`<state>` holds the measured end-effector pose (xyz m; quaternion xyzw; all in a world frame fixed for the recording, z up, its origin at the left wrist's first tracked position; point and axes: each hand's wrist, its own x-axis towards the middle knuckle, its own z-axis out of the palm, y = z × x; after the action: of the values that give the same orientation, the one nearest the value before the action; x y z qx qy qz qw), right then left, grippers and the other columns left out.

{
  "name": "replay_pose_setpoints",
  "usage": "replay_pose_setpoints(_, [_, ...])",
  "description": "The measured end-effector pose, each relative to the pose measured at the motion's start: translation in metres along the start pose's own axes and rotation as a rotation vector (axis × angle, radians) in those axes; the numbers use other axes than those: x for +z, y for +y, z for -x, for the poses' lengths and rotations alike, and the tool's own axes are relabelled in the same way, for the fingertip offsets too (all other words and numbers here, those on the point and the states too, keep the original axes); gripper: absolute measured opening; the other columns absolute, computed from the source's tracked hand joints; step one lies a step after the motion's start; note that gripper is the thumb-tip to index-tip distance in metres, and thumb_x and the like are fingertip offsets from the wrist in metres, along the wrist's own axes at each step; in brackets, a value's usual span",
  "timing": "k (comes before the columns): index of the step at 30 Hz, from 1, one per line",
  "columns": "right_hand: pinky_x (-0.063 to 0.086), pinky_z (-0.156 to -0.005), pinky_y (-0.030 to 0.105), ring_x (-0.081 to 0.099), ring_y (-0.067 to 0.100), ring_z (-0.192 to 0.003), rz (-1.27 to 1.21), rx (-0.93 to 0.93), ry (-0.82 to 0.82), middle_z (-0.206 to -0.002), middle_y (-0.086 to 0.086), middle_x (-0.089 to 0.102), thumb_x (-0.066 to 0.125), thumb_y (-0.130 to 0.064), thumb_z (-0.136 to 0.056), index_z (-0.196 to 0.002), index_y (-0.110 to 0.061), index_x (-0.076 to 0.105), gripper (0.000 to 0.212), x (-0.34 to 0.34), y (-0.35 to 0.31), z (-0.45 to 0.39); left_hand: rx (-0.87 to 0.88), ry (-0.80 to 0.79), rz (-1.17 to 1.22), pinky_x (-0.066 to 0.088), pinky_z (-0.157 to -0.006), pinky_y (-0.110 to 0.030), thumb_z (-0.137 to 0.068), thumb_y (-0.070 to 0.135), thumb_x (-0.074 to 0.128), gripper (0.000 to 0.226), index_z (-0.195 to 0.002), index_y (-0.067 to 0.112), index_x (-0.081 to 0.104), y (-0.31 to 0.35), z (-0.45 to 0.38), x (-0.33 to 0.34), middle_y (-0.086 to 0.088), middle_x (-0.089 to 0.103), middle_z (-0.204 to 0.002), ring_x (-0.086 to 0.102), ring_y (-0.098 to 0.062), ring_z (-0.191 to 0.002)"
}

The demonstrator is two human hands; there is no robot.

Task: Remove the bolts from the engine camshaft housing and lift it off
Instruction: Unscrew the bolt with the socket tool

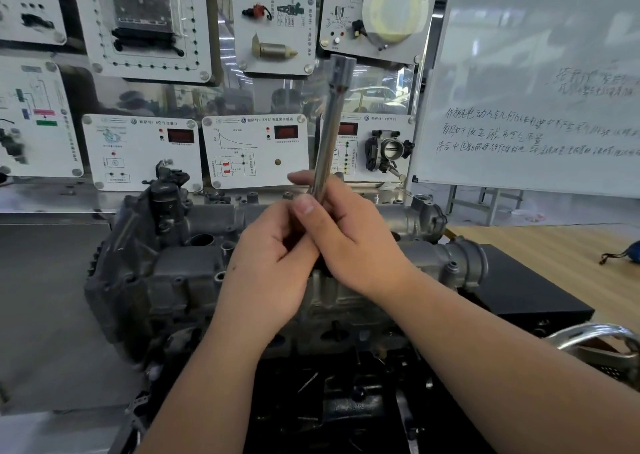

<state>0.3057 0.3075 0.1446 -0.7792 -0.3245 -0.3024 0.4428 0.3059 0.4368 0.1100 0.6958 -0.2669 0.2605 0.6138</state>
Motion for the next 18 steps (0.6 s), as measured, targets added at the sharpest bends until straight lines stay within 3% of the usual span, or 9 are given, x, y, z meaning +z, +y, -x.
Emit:
replay_pose_setpoints(4, [0.047,-0.065,0.012,0.061,-0.001,-0.073,-0.009,-0.005,0.058,-0.075,-0.023,0.061,0.051,-0.034,-0.1,-0.105,-0.03,0.057,0.008,-0.001,-0.001,0.002,-0.003,0.018,0.001,0.059,-0.085,-0.052,-0.088,0.054,0.059,0.02,-0.103,0.043,0.065,-0.002,-0.001,0.003,0.014,0.076,-0.099,0.073,-0.009,-0.094])
replay_pose_setpoints(6, [0.051,-0.067,0.022,0.06,0.004,-0.074,-0.03,0.012,0.072,-0.077,-0.014,0.063,0.05,-0.033,-0.1,-0.097,-0.02,0.059,0.016,0.0,-0.003,0.002,0.019,0.0,0.007,0.059,-0.083,-0.046,-0.091,0.052,0.058,0.019,-0.105,0.043,0.065,-0.002,-0.003,0.002,0.014,0.076,-0.1,0.073,-0.008,-0.095])
replay_pose_setpoints(9, [0.05,-0.074,0.048,0.06,0.027,-0.08,-0.085,0.061,0.062,-0.085,0.014,0.063,0.046,-0.037,-0.099,-0.099,-0.001,0.06,0.039,0.003,-0.009,0.002,0.038,-0.097,-0.013,0.054,-0.086,-0.033,-0.1,0.049,0.047,0.026,-0.117,0.04,0.064,-0.001,-0.003,0.001,0.018,0.074,-0.109,0.07,-0.003,-0.104])
replay_pose_setpoints(11, [0.048,-0.074,0.052,0.06,0.035,-0.083,-0.1,0.093,0.029,-0.087,0.022,0.063,0.044,-0.038,-0.099,-0.101,0.002,0.061,0.044,0.001,-0.011,-0.001,0.019,-0.113,-0.002,0.052,-0.088,-0.031,-0.099,0.052,0.042,0.031,-0.12,0.041,0.063,-0.002,-0.003,0.0,0.019,0.073,-0.111,0.068,-0.002,-0.107])
replay_pose_setpoints(15, [0.052,-0.08,0.051,0.064,0.039,-0.092,-0.101,0.167,-0.054,-0.097,0.025,0.067,0.047,-0.039,-0.099,-0.108,0.001,0.063,0.044,-0.012,-0.017,-0.005,0.045,-0.079,-0.044,0.056,-0.082,-0.035,-0.095,0.055,0.043,0.032,-0.114,0.041,0.065,0.002,-0.005,-0.002,0.019,0.074,-0.103,0.07,-0.002,-0.096])
replay_pose_setpoints(18, [0.06,-0.08,0.042,0.071,0.027,-0.092,-0.129,0.137,0.035,-0.1,0.013,0.071,0.059,-0.041,-0.097,-0.11,-0.024,0.063,0.022,-0.022,-0.032,-0.016,0.036,-0.043,-0.03,0.059,-0.081,-0.04,-0.09,0.052,0.054,0.019,-0.102,0.043,0.065,0.003,-0.004,0.001,0.017,0.075,-0.094,0.073,-0.003,-0.087])
